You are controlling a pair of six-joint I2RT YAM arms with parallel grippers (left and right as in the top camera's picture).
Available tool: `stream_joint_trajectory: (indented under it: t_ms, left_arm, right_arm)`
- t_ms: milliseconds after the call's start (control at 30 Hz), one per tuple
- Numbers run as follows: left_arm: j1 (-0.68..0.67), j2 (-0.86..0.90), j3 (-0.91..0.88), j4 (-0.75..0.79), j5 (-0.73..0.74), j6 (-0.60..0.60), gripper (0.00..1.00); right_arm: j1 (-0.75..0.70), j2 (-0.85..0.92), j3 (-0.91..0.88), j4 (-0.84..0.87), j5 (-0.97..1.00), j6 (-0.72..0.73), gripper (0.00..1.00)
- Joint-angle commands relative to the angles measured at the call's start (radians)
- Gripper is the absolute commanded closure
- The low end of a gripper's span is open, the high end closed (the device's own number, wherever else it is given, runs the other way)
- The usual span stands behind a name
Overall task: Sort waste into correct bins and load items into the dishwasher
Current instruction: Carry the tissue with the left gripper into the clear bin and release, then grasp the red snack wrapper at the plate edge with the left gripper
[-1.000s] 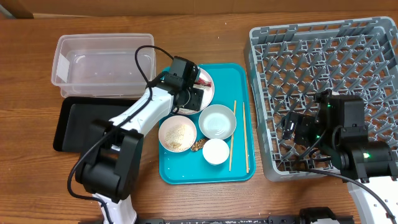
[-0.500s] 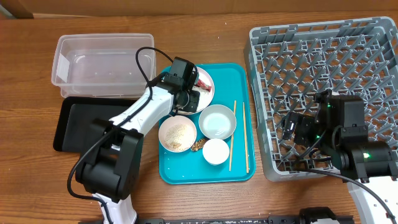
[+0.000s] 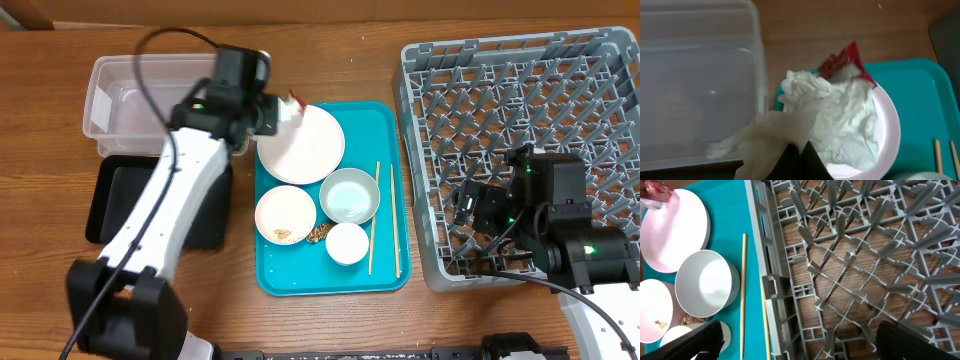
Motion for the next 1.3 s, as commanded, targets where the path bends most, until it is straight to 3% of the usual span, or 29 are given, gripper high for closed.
stream_joint_trajectory:
  t_ms: [0, 300, 633, 667, 733, 833, 1000, 1267]
  left_arm:
    - [0.053, -0.014, 0.014, 0.011, -0.043, -0.003, 0.96]
    - [0.181, -0.014, 0.013, 0.034, -0.043, -0.003, 0.96]
    - [0.219, -0.014, 0.013, 0.071, -0.043, -0.003, 0.95]
    - [0.22, -0.014, 0.013, 0.08, -0.043, -0.003, 0.76]
    - [0.22, -0.014, 0.013, 0.085, -0.042, -0.003, 0.54]
    - [0.21, -0.014, 0.013, 0.086, -0.031, -0.004, 0.36]
    - [0.179, -0.013, 0.013, 0.107, 0.067, -0.004, 0.35]
    - [0.114, 0.028, 0.013, 0.229, 0.097, -0.003, 0.24]
  right_arm:
    - [0.004, -0.005, 0.035, 0.002, -0.005, 0.0, 0.0]
    - [0.004, -0.005, 0.035, 0.002, -0.005, 0.001, 0.0]
    - [0.004, -0.005, 0.035, 0.002, -0.005, 0.0, 0.0]
    - [0.004, -0.005, 0.035, 0.002, -0.005, 0.001, 0.0]
    - [0.004, -0.005, 0.035, 0.002, -0.005, 0.001, 0.0]
    - [0.004, -0.005, 0.035, 0.002, -0.005, 0.001, 0.0]
    - [0.004, -0.005, 0.035, 0.002, -0.005, 0.001, 0.0]
    - [0.004, -0.005, 0.035, 0.002, -0.006, 0.001, 0.0]
